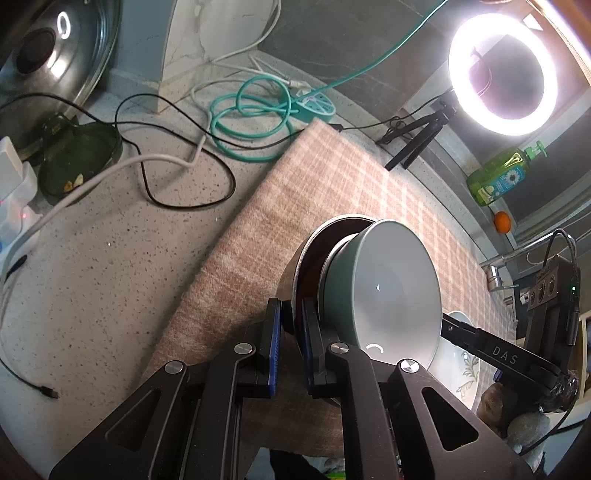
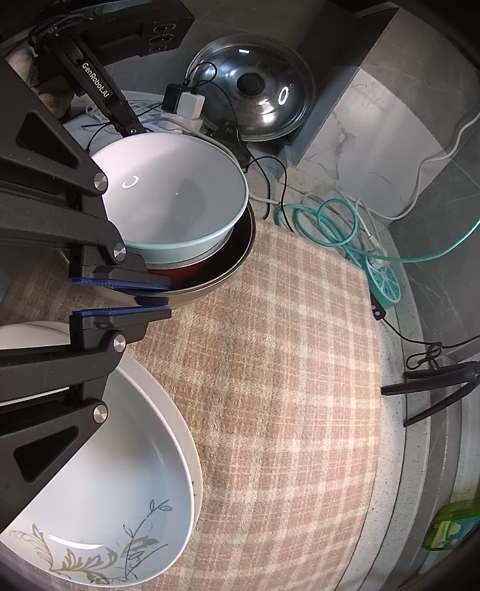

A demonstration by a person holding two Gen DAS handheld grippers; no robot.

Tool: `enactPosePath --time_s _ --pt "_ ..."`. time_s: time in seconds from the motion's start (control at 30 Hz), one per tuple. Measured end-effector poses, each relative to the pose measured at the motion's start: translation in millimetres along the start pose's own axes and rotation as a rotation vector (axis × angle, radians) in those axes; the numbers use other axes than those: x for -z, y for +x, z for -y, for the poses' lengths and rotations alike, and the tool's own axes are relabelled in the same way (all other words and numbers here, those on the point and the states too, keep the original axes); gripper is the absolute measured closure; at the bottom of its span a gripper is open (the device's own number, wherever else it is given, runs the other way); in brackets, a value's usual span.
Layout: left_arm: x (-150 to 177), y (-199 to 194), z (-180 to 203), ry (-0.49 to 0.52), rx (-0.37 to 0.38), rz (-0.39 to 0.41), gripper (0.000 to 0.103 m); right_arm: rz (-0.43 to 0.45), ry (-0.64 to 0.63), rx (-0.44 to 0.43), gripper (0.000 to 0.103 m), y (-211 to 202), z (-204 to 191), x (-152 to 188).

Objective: Organize plates and bowls
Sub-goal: 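Lift the nested bowl stack and carry it over the floral plate stack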

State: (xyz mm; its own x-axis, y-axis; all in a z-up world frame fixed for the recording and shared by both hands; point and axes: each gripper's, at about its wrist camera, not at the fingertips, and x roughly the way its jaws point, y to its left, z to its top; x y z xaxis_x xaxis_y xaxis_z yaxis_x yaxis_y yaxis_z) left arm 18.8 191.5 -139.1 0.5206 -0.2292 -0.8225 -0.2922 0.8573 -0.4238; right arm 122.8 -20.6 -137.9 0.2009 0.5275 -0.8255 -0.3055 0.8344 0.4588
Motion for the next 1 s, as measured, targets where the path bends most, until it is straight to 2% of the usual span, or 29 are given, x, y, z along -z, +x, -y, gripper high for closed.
enactPosePath --time_s 0.57,1.0 --pt "-1.8 -14.8 27.1 0.056 0.032 0.029 0.094 0.063 0.016 -0.008 0.095 -38.0 5.1 -1.8" --pt "7.3 -17.9 61.3 0.125 0.07 0.027 0.094 0.124 0.063 0.005 0.095 -72.4 30.2 10.1"
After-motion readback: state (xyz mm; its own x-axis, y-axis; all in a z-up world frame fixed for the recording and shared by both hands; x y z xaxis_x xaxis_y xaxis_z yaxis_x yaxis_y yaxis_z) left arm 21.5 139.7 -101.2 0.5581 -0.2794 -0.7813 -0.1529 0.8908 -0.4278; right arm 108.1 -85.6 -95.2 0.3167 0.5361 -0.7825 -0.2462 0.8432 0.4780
